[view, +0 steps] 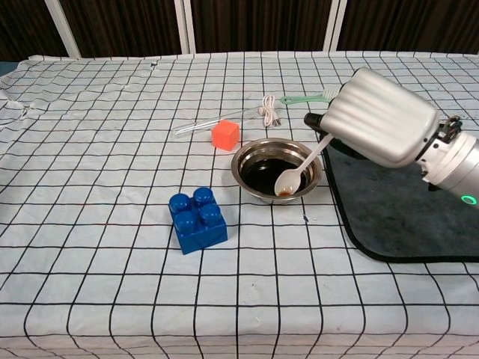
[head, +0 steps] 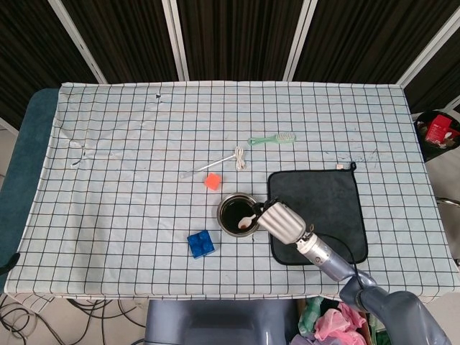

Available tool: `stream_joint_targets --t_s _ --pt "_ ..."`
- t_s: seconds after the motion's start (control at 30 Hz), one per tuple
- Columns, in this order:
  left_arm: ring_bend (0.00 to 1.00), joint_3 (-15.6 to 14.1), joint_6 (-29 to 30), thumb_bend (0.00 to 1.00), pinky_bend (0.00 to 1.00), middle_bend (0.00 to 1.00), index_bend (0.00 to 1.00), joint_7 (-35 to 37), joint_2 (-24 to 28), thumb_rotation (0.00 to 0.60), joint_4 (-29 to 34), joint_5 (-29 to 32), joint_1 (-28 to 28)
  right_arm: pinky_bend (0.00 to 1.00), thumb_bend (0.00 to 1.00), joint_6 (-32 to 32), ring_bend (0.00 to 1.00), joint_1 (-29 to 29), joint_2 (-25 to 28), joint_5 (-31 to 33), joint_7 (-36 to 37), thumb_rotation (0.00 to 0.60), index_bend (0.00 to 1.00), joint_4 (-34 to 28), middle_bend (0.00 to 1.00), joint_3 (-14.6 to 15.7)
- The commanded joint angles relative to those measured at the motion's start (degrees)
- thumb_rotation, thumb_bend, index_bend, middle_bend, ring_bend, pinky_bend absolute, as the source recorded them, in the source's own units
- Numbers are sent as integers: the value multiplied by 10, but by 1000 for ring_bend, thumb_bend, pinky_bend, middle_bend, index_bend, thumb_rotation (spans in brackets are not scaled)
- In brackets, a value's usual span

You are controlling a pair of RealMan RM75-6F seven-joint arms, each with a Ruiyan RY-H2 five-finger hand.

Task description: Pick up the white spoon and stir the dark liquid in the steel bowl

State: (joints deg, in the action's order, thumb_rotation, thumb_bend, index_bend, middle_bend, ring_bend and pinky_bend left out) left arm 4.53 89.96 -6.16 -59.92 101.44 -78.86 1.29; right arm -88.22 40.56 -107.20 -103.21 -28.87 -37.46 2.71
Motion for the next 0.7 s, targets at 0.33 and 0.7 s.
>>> stream_joint_targets --t_s 0.33,0.7 --pt "0 1 -3 199 0 5 87 5 2 600 -1 2 -1 1000 369 43 980 26 -10 6 -24 600 699 -45 868 -22" --pt "0 2 1 199 0 5 87 10 4 600 -2 2 1 1000 370 71 980 50 -43 22 -14 600 699 -13 868 -49"
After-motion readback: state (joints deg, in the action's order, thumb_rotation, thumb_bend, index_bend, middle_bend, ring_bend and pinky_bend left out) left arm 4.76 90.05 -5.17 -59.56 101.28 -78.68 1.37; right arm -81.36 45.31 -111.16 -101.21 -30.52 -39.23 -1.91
